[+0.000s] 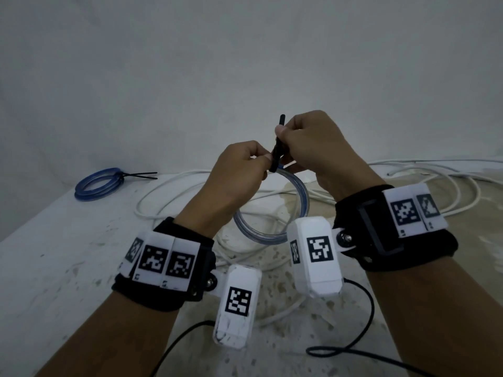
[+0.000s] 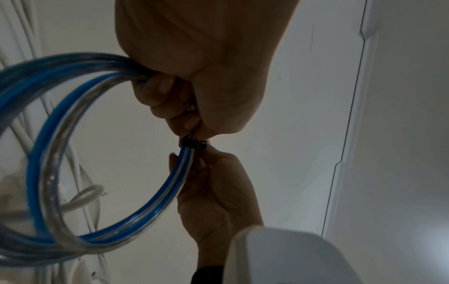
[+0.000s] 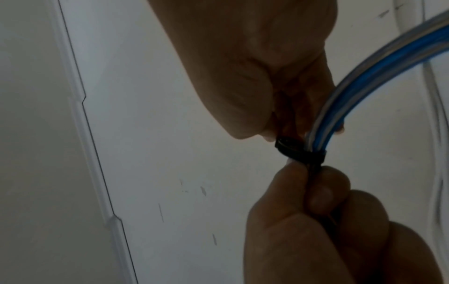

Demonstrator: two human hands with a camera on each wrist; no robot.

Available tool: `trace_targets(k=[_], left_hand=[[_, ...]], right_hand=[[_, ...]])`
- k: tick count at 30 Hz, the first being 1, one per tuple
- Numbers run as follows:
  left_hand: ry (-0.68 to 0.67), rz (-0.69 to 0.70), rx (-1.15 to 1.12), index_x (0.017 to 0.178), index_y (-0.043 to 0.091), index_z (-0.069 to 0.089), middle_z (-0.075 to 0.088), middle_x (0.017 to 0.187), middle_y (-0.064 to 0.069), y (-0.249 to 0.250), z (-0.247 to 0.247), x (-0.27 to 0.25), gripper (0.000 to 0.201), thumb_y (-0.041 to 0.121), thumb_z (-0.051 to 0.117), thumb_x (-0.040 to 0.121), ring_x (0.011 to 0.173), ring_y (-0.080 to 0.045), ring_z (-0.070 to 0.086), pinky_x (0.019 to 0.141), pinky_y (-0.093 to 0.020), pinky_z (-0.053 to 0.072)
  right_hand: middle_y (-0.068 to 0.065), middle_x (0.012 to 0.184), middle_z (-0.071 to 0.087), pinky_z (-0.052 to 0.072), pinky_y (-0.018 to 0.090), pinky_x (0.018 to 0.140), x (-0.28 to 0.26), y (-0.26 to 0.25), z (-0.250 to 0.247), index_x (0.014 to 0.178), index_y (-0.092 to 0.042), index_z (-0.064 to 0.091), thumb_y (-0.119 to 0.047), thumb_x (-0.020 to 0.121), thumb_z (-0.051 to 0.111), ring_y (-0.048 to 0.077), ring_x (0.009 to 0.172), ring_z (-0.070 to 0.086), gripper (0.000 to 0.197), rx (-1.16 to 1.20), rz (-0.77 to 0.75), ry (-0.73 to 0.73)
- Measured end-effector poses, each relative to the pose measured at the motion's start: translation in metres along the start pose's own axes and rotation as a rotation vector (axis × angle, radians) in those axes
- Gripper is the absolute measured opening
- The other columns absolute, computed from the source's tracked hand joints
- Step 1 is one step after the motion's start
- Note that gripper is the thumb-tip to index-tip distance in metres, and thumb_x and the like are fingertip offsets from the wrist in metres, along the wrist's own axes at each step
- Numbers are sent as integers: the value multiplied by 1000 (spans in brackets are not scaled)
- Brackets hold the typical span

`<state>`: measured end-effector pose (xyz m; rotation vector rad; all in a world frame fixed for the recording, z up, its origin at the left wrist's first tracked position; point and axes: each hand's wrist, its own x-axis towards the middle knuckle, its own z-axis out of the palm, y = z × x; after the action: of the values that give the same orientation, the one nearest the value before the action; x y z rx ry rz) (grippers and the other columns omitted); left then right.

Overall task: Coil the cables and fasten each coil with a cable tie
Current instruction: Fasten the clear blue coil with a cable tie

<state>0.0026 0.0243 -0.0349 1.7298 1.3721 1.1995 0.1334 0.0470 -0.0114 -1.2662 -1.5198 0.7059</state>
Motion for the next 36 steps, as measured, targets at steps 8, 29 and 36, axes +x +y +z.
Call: trace_targets(k=[8, 29, 36], left_hand=[[2, -27, -59, 100, 14, 61, 55, 57, 12, 3, 1, -2, 11, 15, 50, 97, 36, 0, 41, 40, -15, 28], [-144, 64, -66, 93, 5, 62, 39, 42, 13, 3, 5, -3, 21, 8, 42, 99, 34, -2, 31, 37, -14, 22], [20, 79, -114, 93, 12, 61, 46, 52, 11, 6, -13, 3, 20, 11, 43, 101, 36, -1, 37, 37, -12, 26]], right_hand=[[5, 69, 64, 58, 45, 70, 6, 4, 6, 68, -13, 59, -24, 94, 61, 24, 66, 69, 28, -106, -148, 72], [5, 62, 58, 58, 44, 66, 14, 23, 5, 69, 0, 63, -18, 92, 63, 26, 63, 64, 29, 32, -16, 166], [3, 71, 69, 56, 29, 59, 4, 11, -6, 89, -4, 69, -37, 95, 62, 20, 65, 69, 34, 337, 137, -211]])
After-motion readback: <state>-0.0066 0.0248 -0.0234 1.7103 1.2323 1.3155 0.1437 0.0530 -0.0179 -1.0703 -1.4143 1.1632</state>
